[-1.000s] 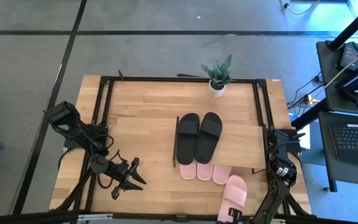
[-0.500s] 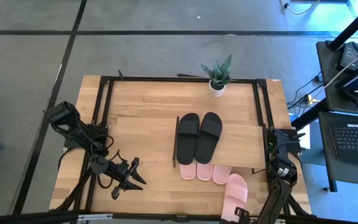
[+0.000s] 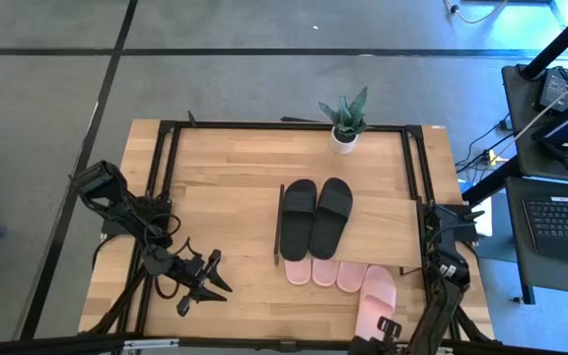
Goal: Pick and place slides into the shelf
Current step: Put the pink slipper under the shelf
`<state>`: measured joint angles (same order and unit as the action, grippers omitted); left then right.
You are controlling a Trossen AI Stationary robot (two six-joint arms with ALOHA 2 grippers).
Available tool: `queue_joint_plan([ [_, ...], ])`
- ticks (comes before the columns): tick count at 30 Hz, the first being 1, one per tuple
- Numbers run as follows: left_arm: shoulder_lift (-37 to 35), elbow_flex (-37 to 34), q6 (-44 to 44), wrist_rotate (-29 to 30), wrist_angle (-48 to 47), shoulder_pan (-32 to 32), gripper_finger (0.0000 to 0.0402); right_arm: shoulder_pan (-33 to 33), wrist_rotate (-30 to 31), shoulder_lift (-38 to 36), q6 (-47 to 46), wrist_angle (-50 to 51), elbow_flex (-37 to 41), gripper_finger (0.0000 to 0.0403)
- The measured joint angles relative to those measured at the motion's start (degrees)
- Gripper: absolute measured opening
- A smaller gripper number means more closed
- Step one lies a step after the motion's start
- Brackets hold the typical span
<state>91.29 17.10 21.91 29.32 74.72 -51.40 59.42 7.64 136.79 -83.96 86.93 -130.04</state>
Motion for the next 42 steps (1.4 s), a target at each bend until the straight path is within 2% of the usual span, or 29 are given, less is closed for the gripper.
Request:
queue_joint_plan([
  [4, 0.0, 0.0, 0.02, 0.0, -0.32, -0.02, 0.0111, -0.68, -0.19, 0.0, -0.02, 3.38, -0.02, 0.0],
  [15, 0.0, 0.0, 0.01, -0.02, -0.73, -0.01, 0.0111, -1.27, -0.18, 0.0, 3.18, 3.06, 0.38, 0.0],
  [23, 0.0, 0.0, 0.03, -0.04, -0.73, -0.01, 0.0111, -1.35, -0.52, 0.01, 6.06, 3.22, 4.87, 0.0],
  [36, 0.0, 0.0, 0.02, -0.04, -0.77, -0.02, 0.0111, -1.74, 0.65, 0.04, 11.18, 3.02, 4.86, 0.0],
  [42, 0.0, 0.0, 0.07, -0.04, -0.97, -0.02, 0.0111, -1.99, 0.05, -0.07, 13.77, 3.02, 9.09, 0.0],
])
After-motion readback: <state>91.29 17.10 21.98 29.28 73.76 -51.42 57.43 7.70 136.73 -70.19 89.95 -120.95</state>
